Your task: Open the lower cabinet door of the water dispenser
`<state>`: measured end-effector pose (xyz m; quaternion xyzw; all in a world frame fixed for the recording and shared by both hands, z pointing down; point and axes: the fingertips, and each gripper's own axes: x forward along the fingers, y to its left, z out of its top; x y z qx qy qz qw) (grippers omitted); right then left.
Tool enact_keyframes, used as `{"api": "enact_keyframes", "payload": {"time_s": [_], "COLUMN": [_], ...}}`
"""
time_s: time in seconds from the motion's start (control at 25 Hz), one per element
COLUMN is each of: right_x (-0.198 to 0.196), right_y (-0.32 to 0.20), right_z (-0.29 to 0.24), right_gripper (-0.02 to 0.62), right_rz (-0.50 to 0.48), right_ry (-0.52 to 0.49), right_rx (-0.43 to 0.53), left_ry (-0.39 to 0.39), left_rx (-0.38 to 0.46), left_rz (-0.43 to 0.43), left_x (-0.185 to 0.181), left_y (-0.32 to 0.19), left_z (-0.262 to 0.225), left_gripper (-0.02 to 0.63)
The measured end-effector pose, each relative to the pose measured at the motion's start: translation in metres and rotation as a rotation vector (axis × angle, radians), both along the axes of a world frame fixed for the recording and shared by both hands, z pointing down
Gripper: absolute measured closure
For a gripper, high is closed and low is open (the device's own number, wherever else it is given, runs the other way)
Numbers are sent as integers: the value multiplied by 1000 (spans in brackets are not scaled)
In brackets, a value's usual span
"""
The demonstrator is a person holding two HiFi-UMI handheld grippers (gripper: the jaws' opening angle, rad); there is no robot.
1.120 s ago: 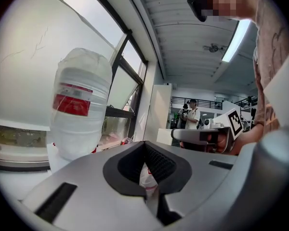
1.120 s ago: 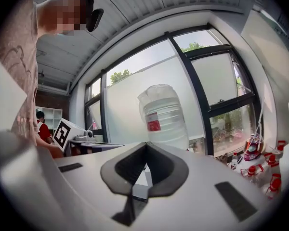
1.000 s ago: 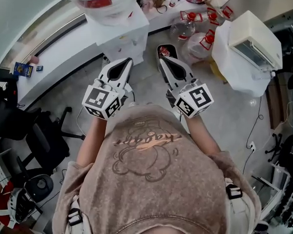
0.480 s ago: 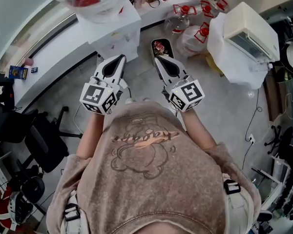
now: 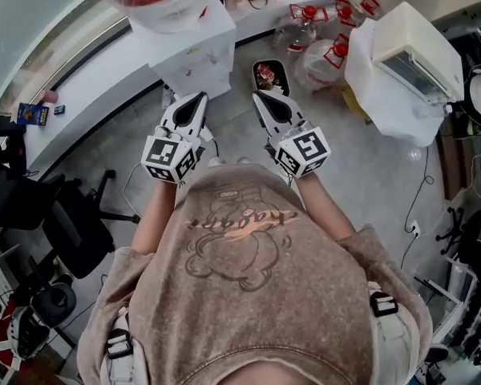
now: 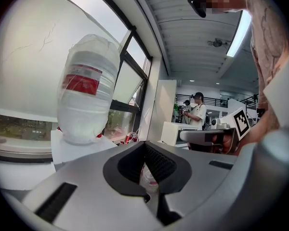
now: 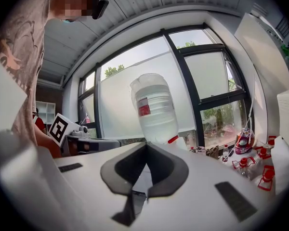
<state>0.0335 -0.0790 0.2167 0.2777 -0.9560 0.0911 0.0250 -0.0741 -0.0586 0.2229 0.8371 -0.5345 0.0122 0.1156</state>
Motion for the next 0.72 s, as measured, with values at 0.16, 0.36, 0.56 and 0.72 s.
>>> {"api": "enact_keyframes", "payload": {"time_s": [0.16, 0.36, 0.56, 0.72], "right_x": [5, 7, 10, 11], "right_y": [-6, -8, -7, -4], "right_z": [1, -4, -7, -7], "right_gripper": [589, 589, 589, 590], "right_rz": [28, 43, 42, 34], "right_ry": [-3, -23, -24, -18], "right_rx": [2, 3, 9, 10], "left_ry": [-7, -4, 15, 19], "left_rx": [-1, -2, 8, 12], "left_rz": [8, 5, -12, -7], "left_x": [4, 6, 4, 7], "left_y": [0, 1, -1, -1], "left_z": [2, 1, -7, -10], "left_gripper": [594, 594, 594, 594]}}
